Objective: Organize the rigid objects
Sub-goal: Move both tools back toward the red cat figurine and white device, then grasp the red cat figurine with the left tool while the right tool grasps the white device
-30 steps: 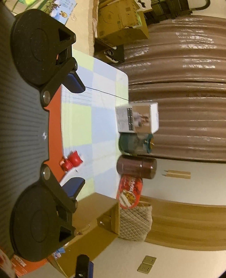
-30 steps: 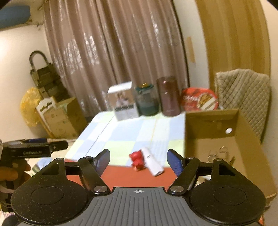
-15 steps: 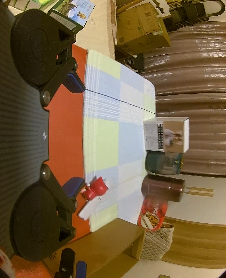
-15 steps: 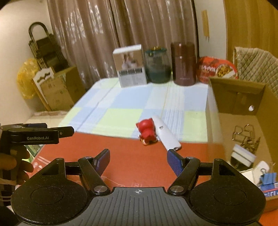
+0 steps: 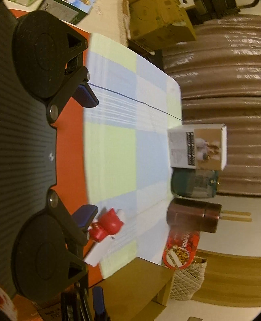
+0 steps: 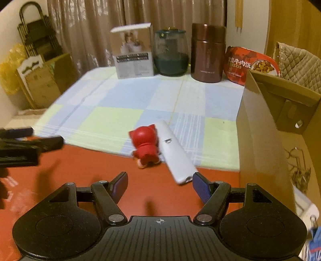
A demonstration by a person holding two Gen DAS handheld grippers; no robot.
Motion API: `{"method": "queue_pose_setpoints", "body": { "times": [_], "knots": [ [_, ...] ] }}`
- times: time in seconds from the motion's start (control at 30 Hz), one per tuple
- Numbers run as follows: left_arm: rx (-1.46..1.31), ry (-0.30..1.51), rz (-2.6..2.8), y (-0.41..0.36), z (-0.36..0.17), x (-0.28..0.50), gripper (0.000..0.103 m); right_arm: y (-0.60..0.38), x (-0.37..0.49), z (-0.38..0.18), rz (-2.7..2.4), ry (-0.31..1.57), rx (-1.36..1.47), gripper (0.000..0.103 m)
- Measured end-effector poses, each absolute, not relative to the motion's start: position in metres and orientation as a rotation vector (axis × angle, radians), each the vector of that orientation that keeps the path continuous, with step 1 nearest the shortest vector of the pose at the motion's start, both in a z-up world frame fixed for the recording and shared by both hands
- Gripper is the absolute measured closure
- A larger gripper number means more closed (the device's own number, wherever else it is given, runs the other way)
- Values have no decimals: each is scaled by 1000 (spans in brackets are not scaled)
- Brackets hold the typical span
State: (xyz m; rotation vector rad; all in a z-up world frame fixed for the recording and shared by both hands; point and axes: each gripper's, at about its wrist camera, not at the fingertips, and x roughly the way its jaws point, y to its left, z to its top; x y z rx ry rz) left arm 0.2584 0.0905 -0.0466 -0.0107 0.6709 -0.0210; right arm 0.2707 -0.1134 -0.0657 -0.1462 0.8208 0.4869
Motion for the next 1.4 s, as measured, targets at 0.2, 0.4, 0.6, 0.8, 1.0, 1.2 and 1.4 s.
{"method": "queue_pose_setpoints", "body": {
  "times": [0.2, 0.4, 0.6, 0.8, 1.0, 1.2, 1.4],
  "knots": [
    [-18, 704, -44, 88, -52, 270, 2, -98, 302, -99, 391, 877, -255, 38],
    [-13, 723, -76, 83, -55, 271, 2, -96, 320, -116, 365, 869, -304, 42],
    [-19, 734, -91, 81, -57, 273, 2, -98, 329, -120, 405, 870, -254, 57],
    [-20, 748, -98, 81, -61, 275, 2, -91, 318, -114, 435, 929, -214, 68],
    [-30, 767, -105, 83, -64, 276, 2, -88, 298, -107, 497, 983, -167, 68],
    [-56, 774, -110, 90, -68, 279, 3, -75, 268, -105, 605, 992, -200, 68],
    [-80, 794, -130, 91, -77, 286, 4, -81, 265, -107, 519, 970, -235, 68]
  ]
}}
